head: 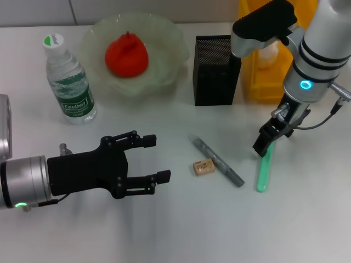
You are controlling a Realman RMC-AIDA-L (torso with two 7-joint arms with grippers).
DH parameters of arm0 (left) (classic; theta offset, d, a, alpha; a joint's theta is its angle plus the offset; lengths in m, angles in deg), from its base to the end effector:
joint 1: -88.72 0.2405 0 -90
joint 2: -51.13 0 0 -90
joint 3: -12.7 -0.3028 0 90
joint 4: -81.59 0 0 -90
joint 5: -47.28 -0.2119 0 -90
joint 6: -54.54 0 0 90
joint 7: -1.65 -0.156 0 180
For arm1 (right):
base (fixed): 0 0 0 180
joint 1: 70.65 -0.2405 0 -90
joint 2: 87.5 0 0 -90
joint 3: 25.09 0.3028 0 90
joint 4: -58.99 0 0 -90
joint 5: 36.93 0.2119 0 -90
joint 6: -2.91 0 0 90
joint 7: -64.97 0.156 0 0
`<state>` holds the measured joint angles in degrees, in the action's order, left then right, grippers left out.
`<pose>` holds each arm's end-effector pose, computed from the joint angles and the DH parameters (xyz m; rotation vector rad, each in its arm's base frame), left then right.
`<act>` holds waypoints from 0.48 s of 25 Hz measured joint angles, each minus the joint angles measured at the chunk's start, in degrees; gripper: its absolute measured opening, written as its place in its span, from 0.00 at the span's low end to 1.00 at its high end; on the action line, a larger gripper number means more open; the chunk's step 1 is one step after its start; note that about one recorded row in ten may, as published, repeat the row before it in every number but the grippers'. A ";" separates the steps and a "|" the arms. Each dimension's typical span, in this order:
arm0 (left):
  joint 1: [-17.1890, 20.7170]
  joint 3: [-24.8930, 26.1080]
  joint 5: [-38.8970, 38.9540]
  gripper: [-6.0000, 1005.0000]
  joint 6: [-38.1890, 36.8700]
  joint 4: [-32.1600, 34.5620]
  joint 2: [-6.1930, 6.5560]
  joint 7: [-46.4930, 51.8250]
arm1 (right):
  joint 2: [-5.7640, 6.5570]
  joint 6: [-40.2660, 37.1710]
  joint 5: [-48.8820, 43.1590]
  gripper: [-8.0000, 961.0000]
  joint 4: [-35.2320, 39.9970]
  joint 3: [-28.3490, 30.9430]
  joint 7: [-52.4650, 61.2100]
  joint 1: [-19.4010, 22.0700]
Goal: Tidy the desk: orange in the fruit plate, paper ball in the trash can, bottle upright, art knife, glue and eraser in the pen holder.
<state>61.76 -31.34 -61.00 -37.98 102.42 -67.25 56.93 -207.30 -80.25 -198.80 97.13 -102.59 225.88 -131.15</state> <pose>-0.3093 0.2979 -0.0761 -2.7943 -0.4092 -0.8766 0.2039 0.4343 -0.0811 -2.3547 1.1611 -0.9226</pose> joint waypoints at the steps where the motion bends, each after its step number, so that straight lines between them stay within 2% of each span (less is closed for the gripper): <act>1: -0.03 0.00 0.00 0.83 0.00 0.00 0.00 0.01 | 0.00 0.28 0.34 0.79 -0.15 -0.01 0.00 -0.05; 12: -0.30 0.00 0.00 0.83 -0.12 0.00 0.00 0.19 | 0.00 1.36 1.22 0.78 -1.71 -0.77 0.01 -0.45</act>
<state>61.46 -31.34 -61.00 -38.09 102.42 -67.25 57.12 -207.30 -78.89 -197.57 95.42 -103.36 225.89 -131.60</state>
